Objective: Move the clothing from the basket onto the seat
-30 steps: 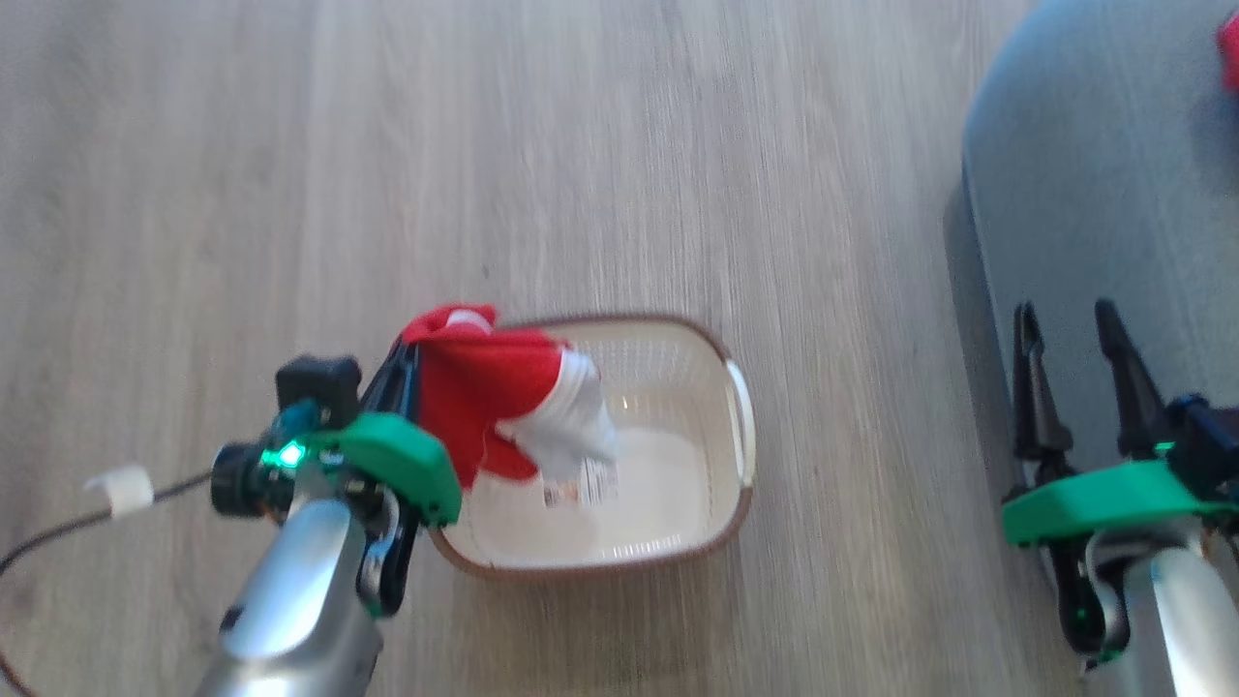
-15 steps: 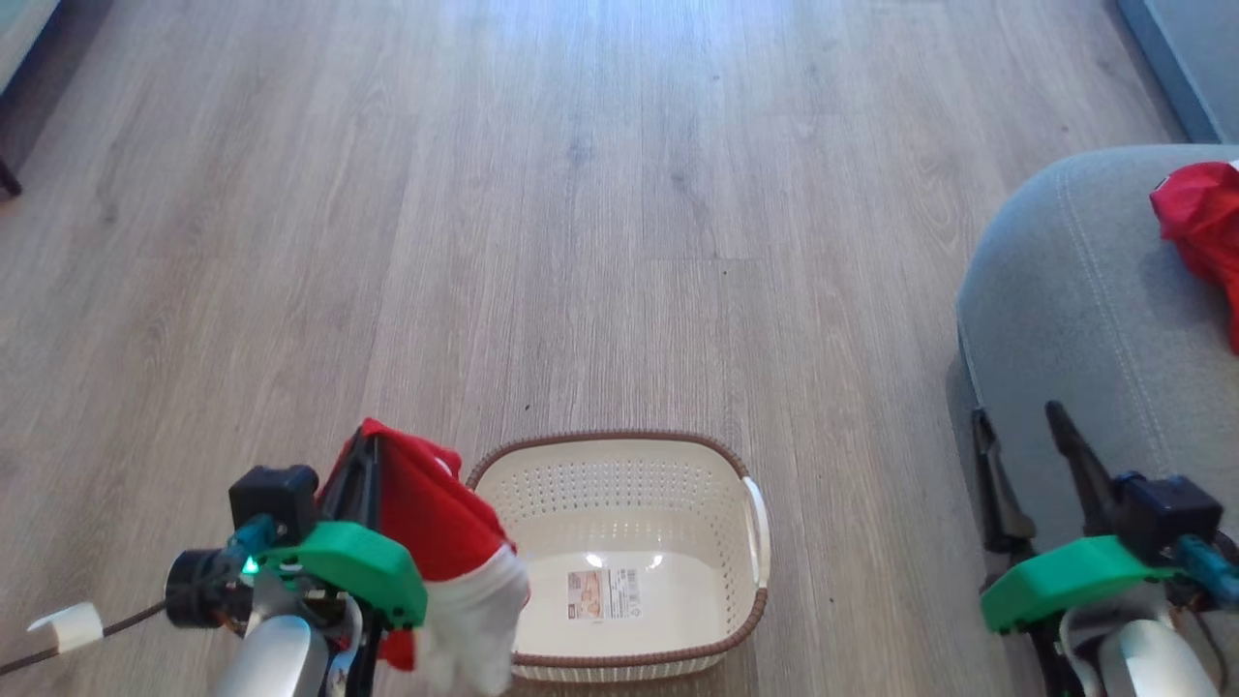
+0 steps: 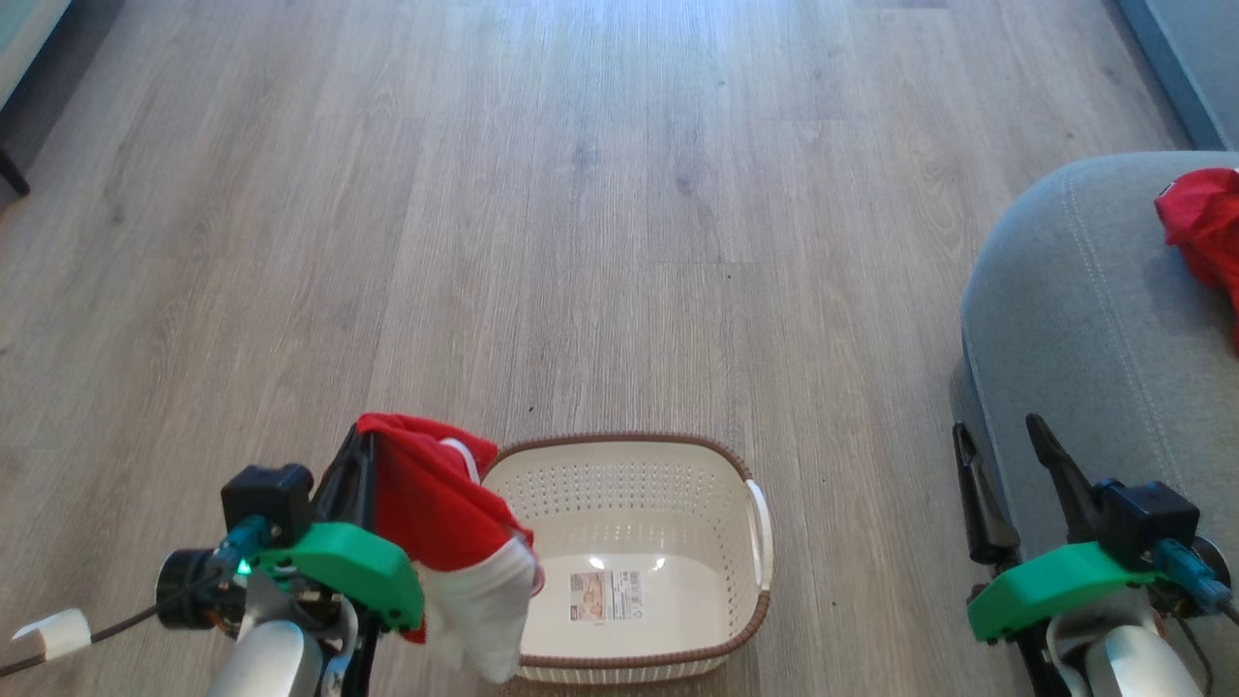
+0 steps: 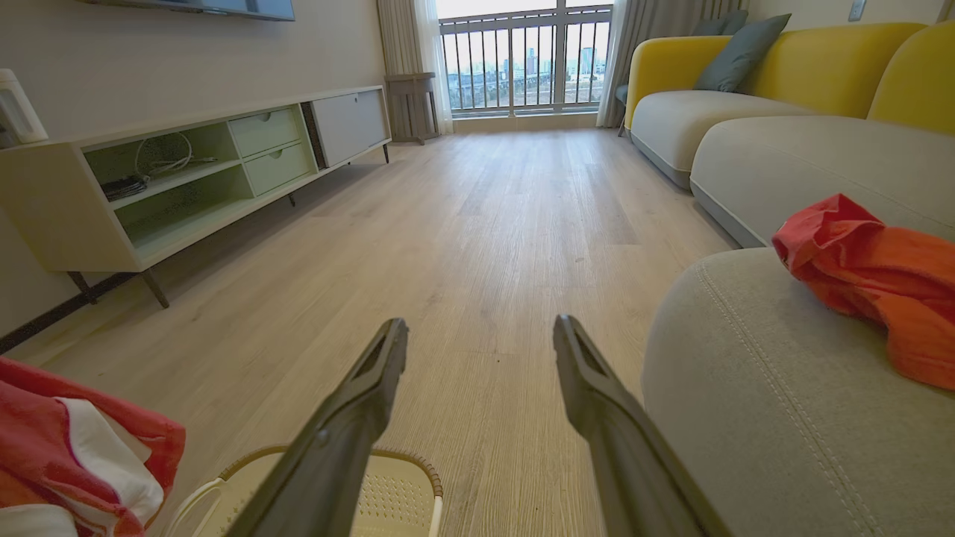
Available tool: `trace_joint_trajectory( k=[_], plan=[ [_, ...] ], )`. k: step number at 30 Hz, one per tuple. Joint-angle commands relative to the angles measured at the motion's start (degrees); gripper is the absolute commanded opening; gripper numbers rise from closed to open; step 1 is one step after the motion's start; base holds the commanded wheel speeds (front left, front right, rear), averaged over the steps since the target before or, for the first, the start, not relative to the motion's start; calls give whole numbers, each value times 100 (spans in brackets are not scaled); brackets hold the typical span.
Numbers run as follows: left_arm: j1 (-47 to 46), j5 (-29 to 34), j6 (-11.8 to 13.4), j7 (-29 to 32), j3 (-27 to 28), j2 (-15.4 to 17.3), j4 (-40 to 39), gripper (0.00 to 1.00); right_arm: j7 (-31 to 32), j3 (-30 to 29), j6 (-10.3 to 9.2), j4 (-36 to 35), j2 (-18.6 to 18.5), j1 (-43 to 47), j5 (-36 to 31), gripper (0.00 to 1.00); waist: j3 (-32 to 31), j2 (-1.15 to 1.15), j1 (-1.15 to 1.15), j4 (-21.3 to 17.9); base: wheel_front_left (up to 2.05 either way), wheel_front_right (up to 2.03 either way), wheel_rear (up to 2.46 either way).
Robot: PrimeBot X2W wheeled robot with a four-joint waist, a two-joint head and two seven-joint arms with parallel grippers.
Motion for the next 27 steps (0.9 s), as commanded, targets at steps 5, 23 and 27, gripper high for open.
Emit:
trace_joint_trajectory(
  k=[5,23,27],
  plan=[
    [-216,9,48,26,162,155,-280,0,-38,130,-1,-154,-95,-232,14,100,13,0,1,13,0,0,0],
    [-245,-16,97,54,92,205,-333,0,-38,122,-1,-190,-21,-223,25,100,65,0,1,-18,0,0,0],
    [-280,-12,85,49,53,208,-392,0,-38,419,-1,-237,-91,-247,67,100,79,0,1,-19,0,0,0]
  ],
)
